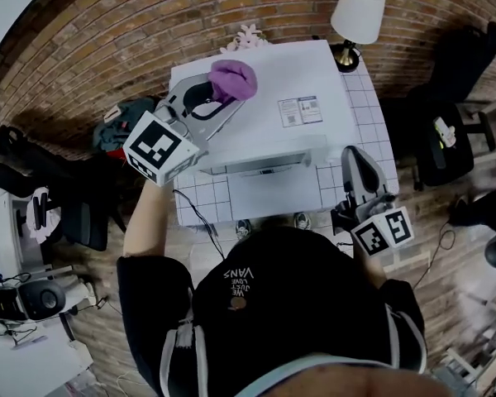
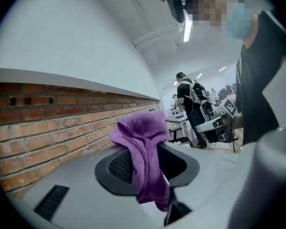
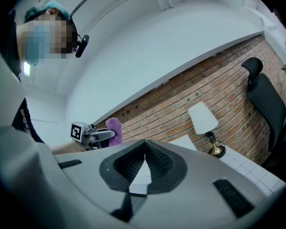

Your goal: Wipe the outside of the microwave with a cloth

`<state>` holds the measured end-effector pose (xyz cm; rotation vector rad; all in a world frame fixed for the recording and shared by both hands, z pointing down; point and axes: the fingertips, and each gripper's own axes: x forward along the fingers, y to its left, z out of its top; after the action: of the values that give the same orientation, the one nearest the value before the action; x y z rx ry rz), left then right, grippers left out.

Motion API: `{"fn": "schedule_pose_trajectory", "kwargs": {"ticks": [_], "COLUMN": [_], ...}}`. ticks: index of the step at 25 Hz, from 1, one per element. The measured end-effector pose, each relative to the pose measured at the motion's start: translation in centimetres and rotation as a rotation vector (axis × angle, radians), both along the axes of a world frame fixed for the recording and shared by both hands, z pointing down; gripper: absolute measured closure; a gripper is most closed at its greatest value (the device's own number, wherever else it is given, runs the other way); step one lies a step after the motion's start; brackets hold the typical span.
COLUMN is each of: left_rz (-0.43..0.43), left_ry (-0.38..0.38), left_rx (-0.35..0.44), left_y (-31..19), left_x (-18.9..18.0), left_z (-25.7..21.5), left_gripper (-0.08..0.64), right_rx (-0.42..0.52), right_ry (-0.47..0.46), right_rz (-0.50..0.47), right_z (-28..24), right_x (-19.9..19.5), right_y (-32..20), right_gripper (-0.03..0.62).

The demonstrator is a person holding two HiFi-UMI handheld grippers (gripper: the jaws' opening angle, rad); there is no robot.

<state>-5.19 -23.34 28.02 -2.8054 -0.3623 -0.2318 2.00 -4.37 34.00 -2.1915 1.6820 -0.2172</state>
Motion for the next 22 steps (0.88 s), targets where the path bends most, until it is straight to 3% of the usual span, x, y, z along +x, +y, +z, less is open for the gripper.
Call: {"fn": "schedule_pose_trajectory", "kwargs": {"ticks": [6,12,16,22], "left_rz": [-0.116,-0.170,-0.160,-0.142], "left_ry": [0.076,0.123,0.135,0.170], "left_rx": [-0.104,-0.203,-0.247,-0.365], "left_y": [-8.0,-12.7,-12.7,-10.2], "left_x": [-10.7,-19.0,-22.2,-23.6], "left_z": [1.1,5.6,9.6,15.3], "left_gripper": [0.428,0.428,0.428,0.428], "right_rx": [-0.006,-0.032,-0.058,-0.104], "right_ry": [0.014,0.023,0.027,0.034], "right_rz": [-0.020,0.008,0.050,0.118], "right_z": [-0.3,0.2,0.4,1.0], "right_x": [-7.1,-12.8,-15.5,-18.0], "right_y": [-6.0,-9.9,-11.2,-11.2], "right_gripper": [0.592,0.592,0.592,0.592]}}
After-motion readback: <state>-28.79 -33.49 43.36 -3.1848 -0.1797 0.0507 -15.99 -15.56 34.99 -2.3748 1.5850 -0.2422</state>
